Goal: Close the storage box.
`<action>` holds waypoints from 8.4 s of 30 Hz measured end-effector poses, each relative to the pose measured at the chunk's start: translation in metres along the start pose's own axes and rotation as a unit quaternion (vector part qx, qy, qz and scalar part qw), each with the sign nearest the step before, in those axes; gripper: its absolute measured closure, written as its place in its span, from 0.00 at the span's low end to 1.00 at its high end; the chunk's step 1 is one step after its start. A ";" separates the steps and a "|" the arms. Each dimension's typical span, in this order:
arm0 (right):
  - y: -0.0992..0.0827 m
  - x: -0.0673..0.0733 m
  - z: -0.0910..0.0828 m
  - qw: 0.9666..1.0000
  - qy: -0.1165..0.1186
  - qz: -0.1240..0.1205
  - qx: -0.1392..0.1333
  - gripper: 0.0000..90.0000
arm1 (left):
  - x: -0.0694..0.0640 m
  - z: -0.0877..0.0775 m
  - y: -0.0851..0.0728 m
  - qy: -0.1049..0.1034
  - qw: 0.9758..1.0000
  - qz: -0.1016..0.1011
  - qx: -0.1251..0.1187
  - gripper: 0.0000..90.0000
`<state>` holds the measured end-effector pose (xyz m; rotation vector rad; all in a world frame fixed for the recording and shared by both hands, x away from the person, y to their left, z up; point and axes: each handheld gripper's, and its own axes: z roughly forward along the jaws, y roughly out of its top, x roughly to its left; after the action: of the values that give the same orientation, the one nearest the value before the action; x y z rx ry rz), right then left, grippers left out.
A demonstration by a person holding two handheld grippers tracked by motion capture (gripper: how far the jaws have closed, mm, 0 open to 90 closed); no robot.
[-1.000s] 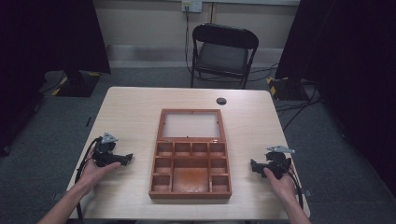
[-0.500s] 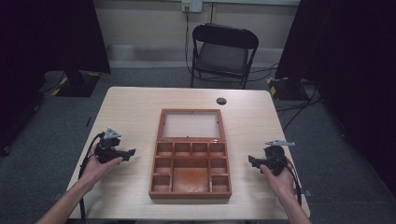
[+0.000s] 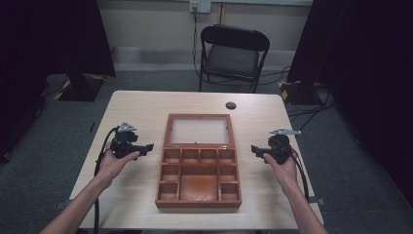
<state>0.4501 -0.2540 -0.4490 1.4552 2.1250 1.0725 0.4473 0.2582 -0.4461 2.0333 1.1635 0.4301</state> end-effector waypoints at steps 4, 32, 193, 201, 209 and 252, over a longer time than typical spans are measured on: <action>0.013 0.003 0.005 1.000 0.014 -0.006 0.014 0.21 | -0.003 0.009 0.015 -0.010 1.000 -0.003 0.002 0.22; 0.048 0.031 0.088 0.987 0.113 0.052 0.097 0.17 | -0.005 0.070 0.034 -0.083 0.993 -0.082 0.034 0.25; 0.051 0.079 -0.012 0.986 0.152 0.016 -0.067 0.40 | -0.037 -0.021 0.044 -0.140 0.983 -0.029 -0.113 0.43; 0.047 0.082 -0.018 0.986 0.158 0.005 -0.052 0.28 | -0.041 -0.023 0.045 -0.146 0.982 -0.027 -0.114 0.42; 0.036 0.073 -0.033 0.988 0.145 -0.001 -0.049 0.26 | -0.041 -0.022 0.045 -0.140 0.983 -0.033 -0.110 0.33; 0.059 0.050 -0.055 0.996 0.061 0.000 -0.071 0.27 | -0.057 -0.042 0.040 -0.140 0.985 -0.010 -0.102 0.23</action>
<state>0.4311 -0.2189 -0.3624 1.3558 2.0824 1.3148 0.4160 0.2160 -0.3845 1.8338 0.9272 0.2324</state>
